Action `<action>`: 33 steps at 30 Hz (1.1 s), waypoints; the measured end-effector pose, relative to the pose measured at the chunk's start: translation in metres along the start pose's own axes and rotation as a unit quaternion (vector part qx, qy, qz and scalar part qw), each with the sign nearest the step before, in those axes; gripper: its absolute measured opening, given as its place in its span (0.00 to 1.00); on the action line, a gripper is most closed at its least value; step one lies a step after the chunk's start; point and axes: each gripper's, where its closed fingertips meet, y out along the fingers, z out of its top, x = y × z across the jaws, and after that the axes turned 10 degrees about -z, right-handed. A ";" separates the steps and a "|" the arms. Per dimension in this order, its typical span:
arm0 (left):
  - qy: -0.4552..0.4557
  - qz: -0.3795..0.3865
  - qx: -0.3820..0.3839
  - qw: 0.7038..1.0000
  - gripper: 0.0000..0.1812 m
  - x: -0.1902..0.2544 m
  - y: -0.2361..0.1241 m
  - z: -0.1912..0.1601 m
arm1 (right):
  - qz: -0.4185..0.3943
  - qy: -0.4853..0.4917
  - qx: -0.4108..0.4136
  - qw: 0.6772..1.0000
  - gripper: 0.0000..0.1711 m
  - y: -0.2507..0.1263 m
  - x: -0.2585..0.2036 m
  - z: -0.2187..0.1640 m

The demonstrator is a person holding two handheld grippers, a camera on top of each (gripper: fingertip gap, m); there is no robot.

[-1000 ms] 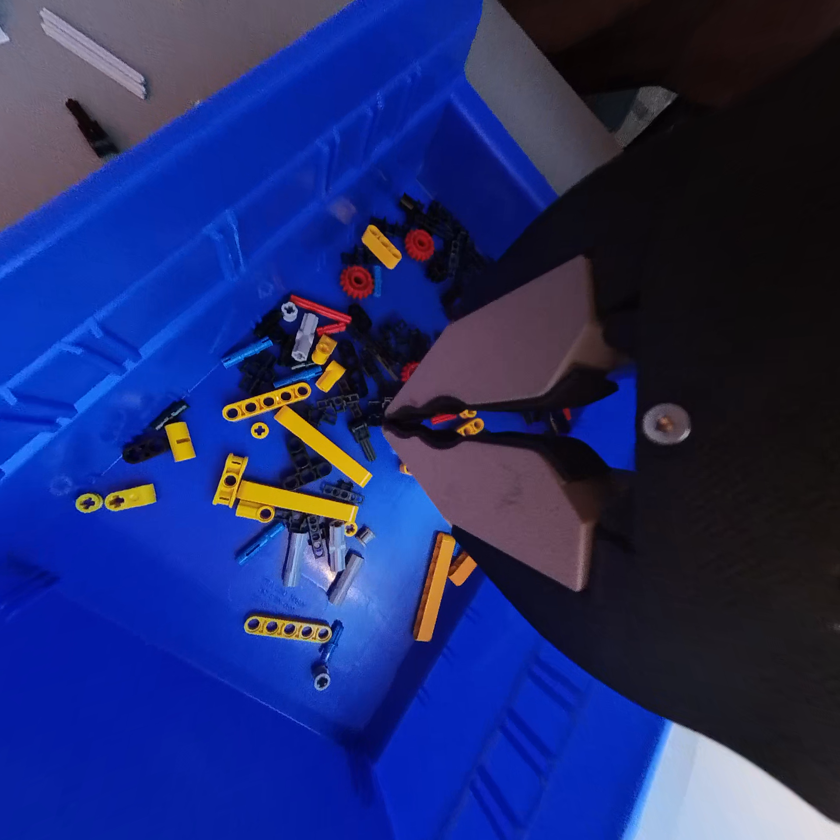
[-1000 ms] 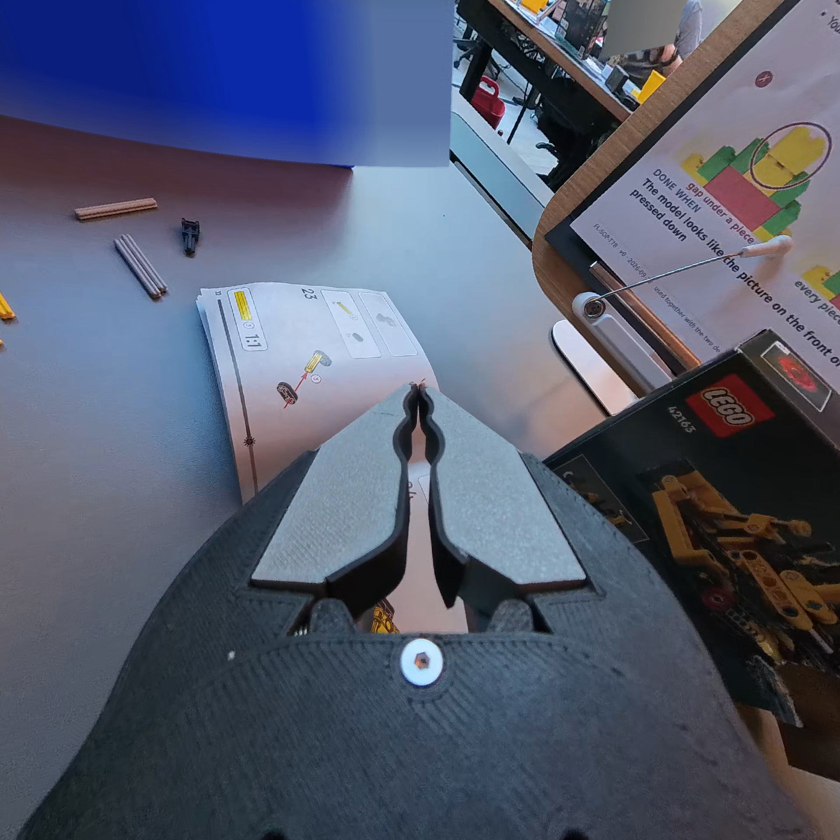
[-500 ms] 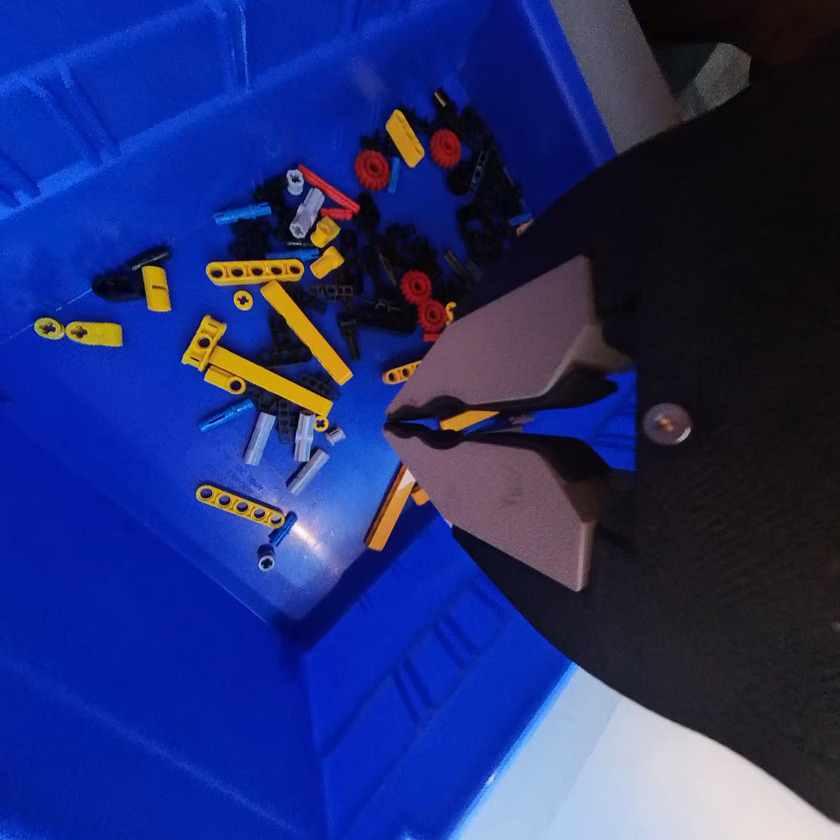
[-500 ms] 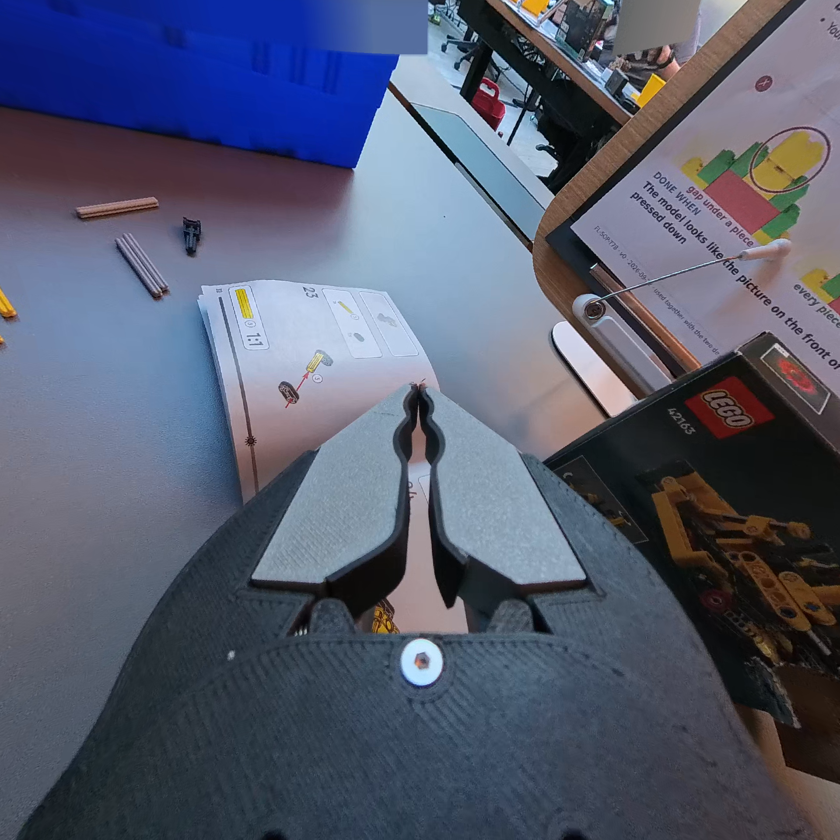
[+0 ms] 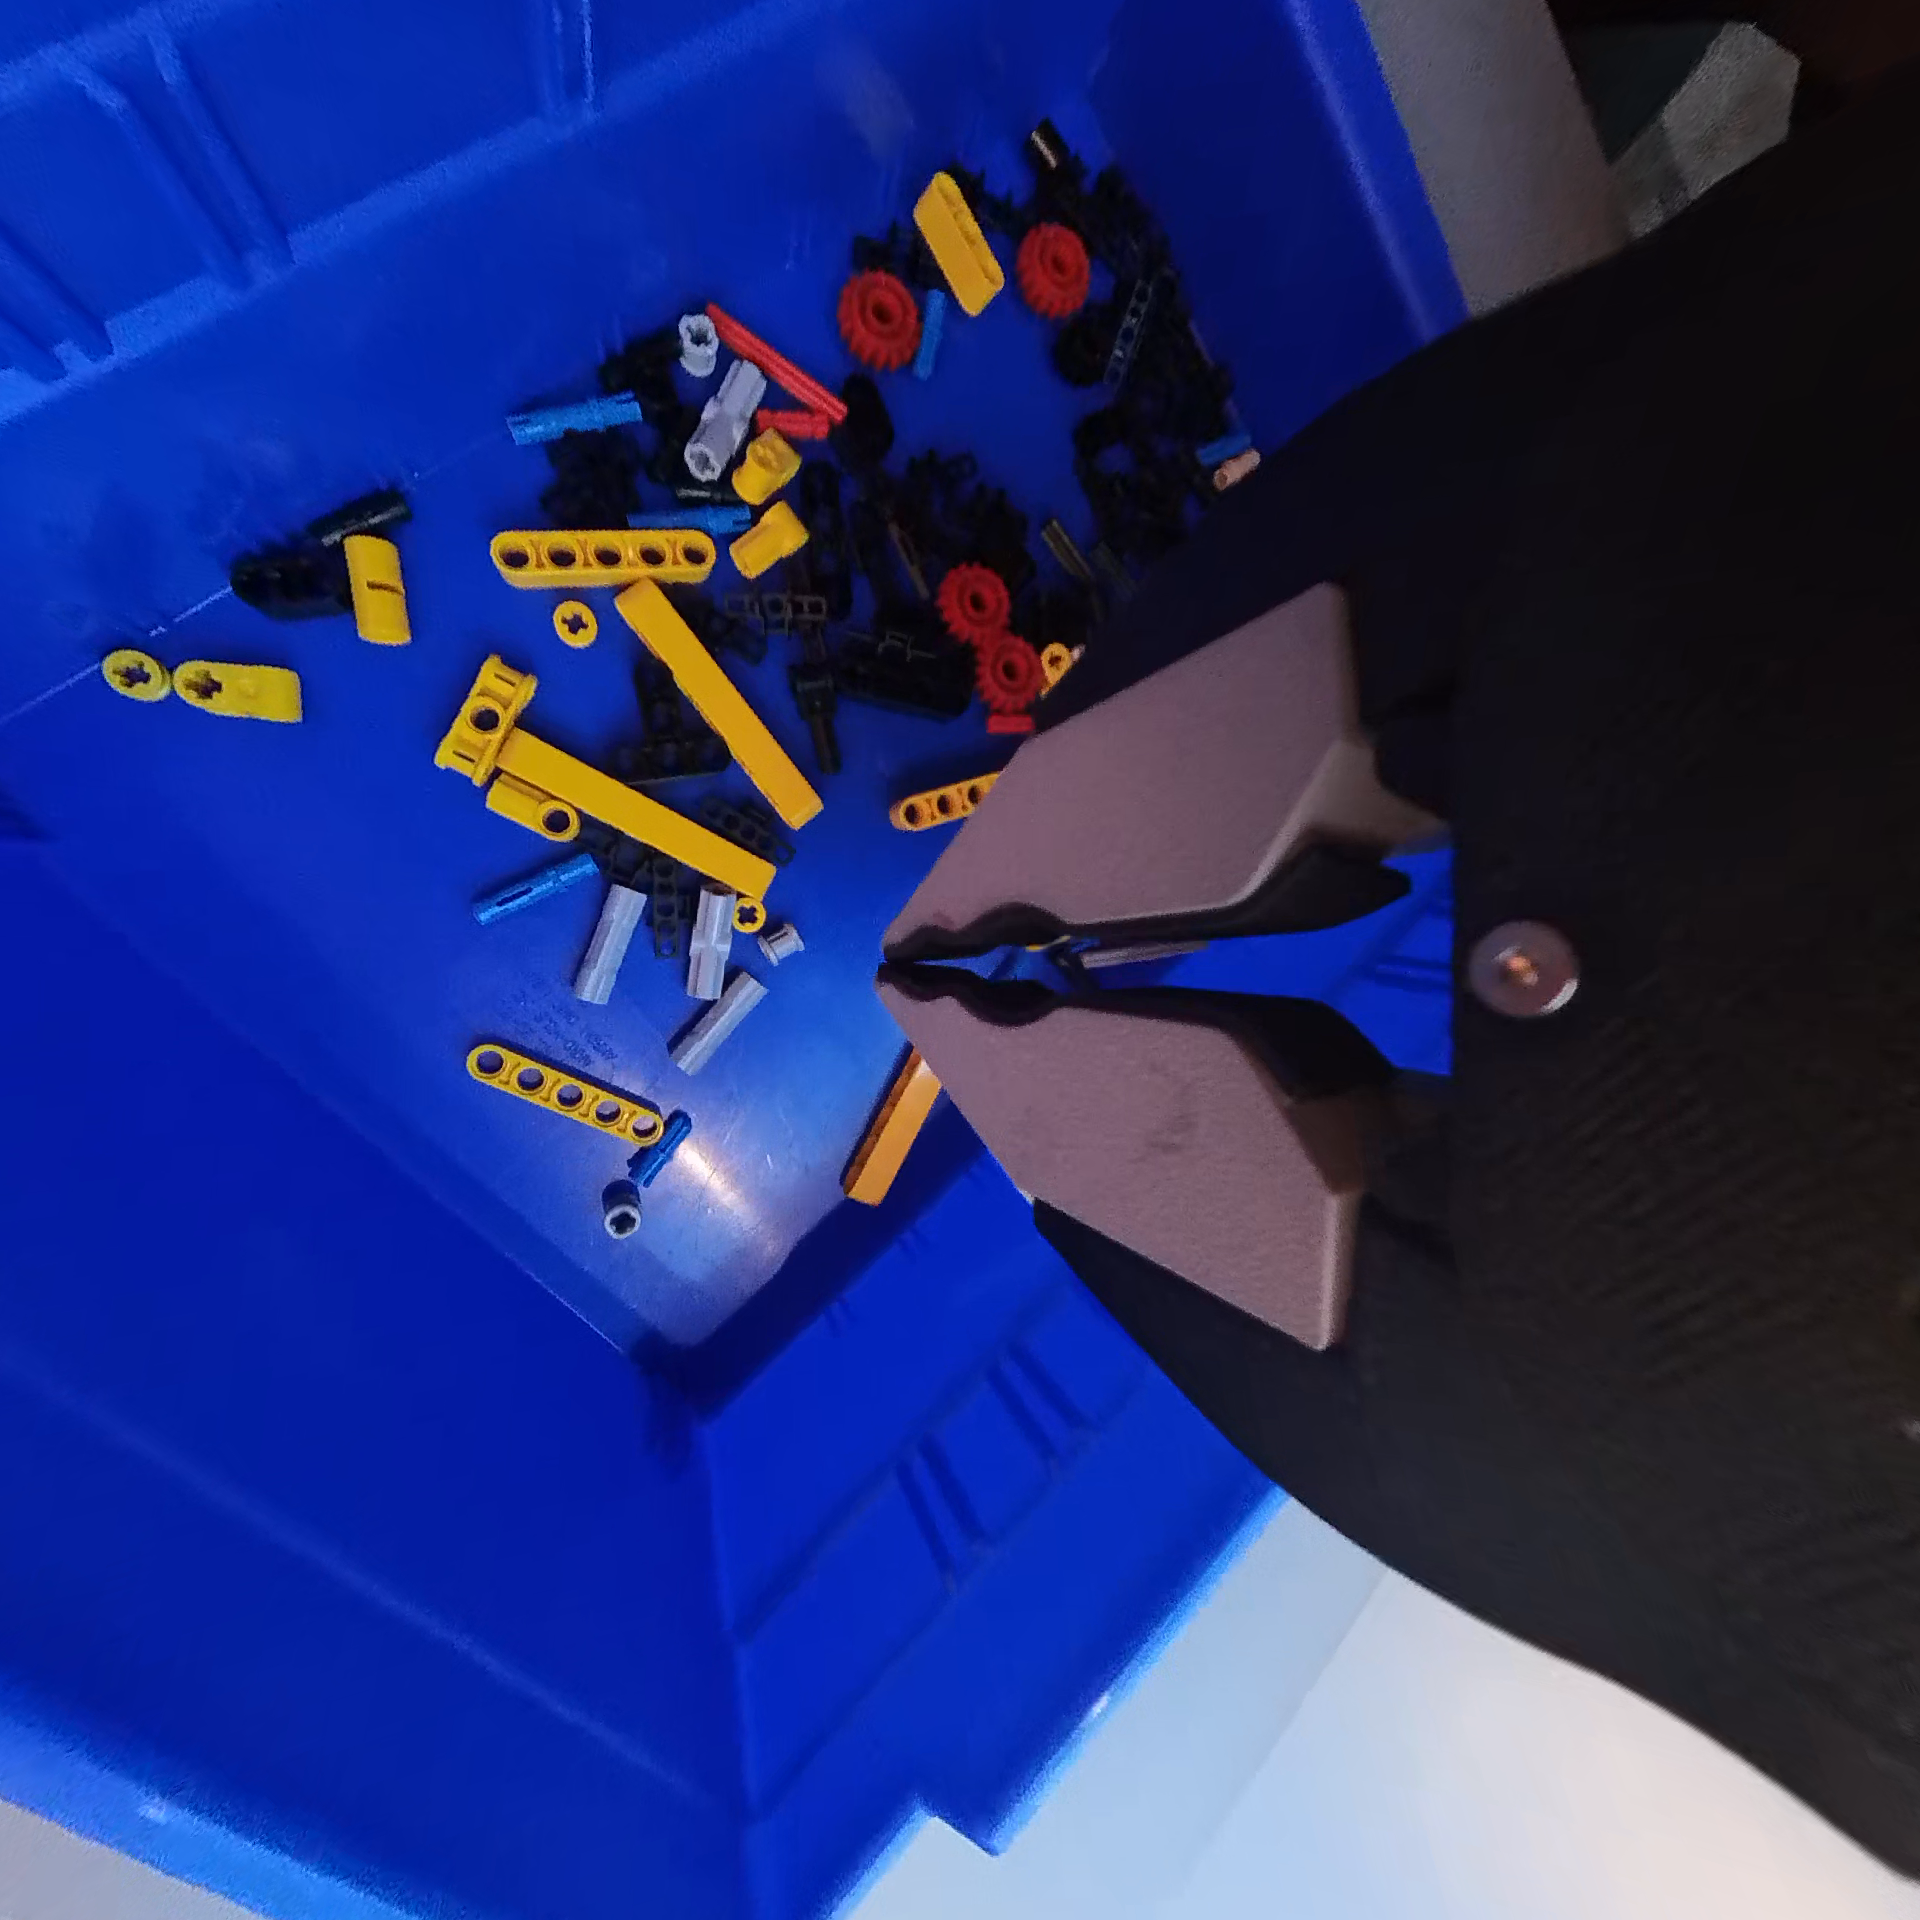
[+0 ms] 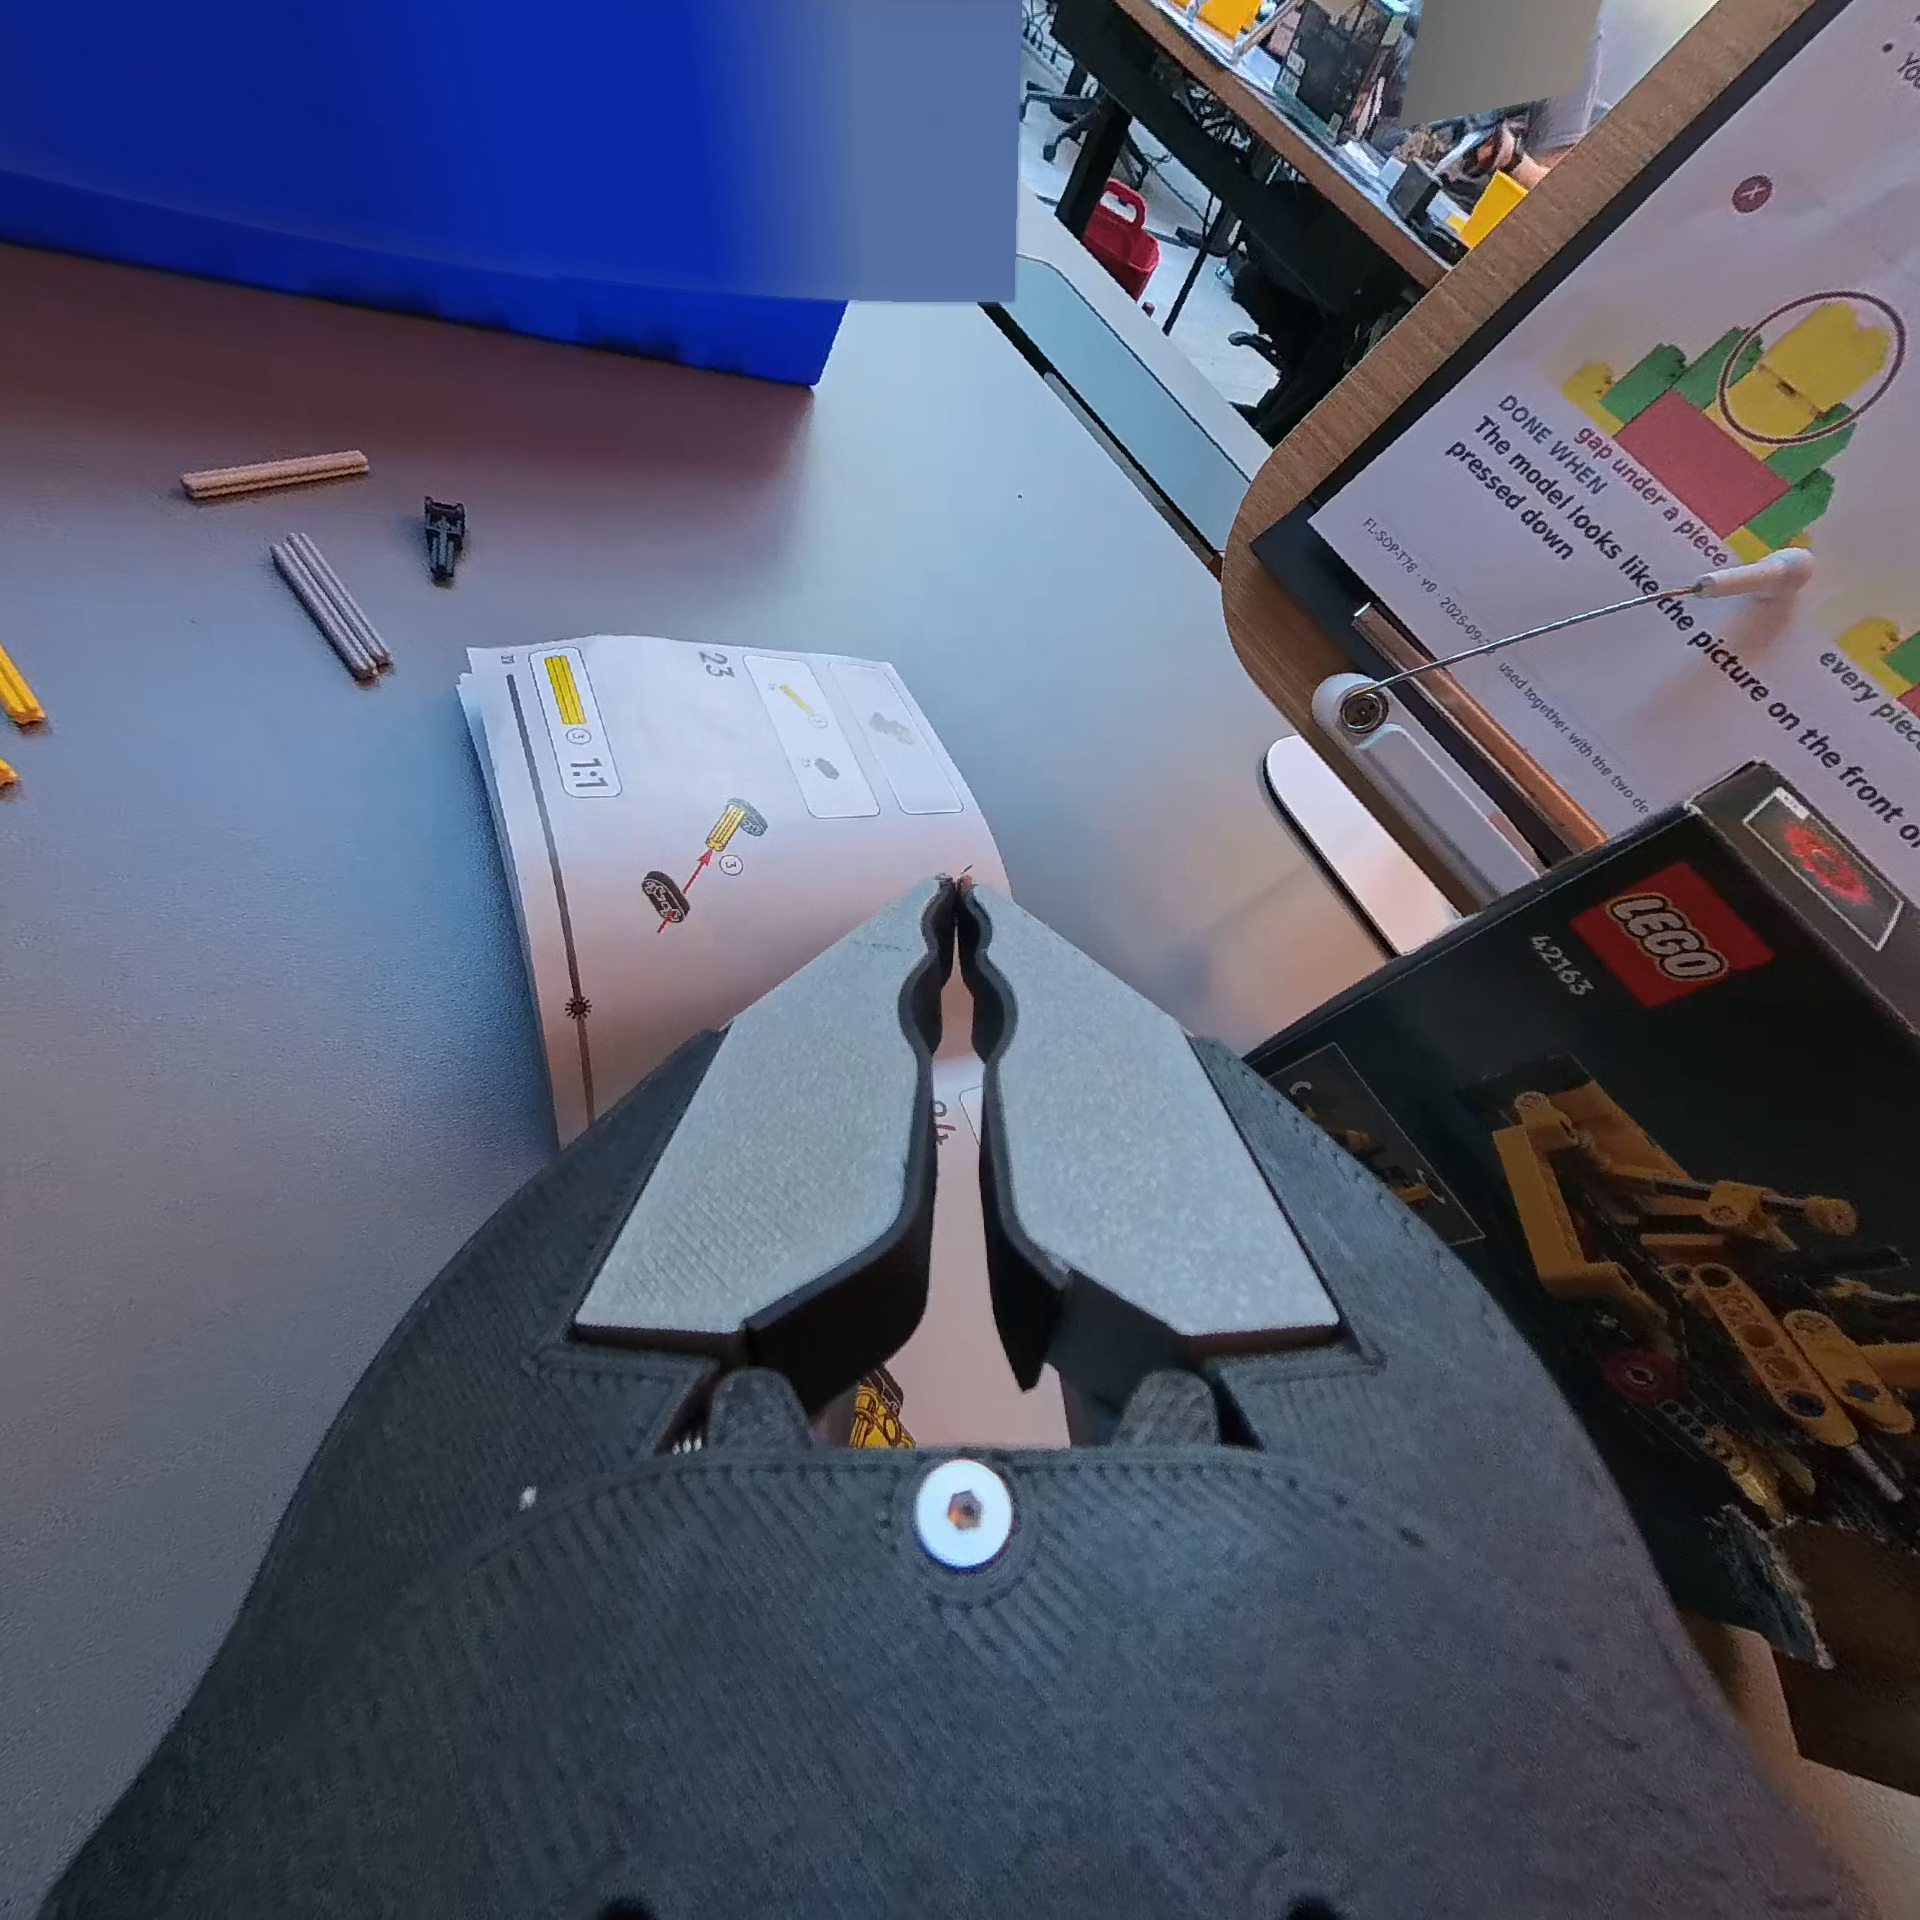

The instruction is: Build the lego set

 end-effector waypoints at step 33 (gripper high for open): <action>0.012 -0.041 -0.015 0.999 0.00 0.017 0.010 -0.002 | 0.001 -0.001 -0.001 1.000 0.00 0.000 -0.001 0.000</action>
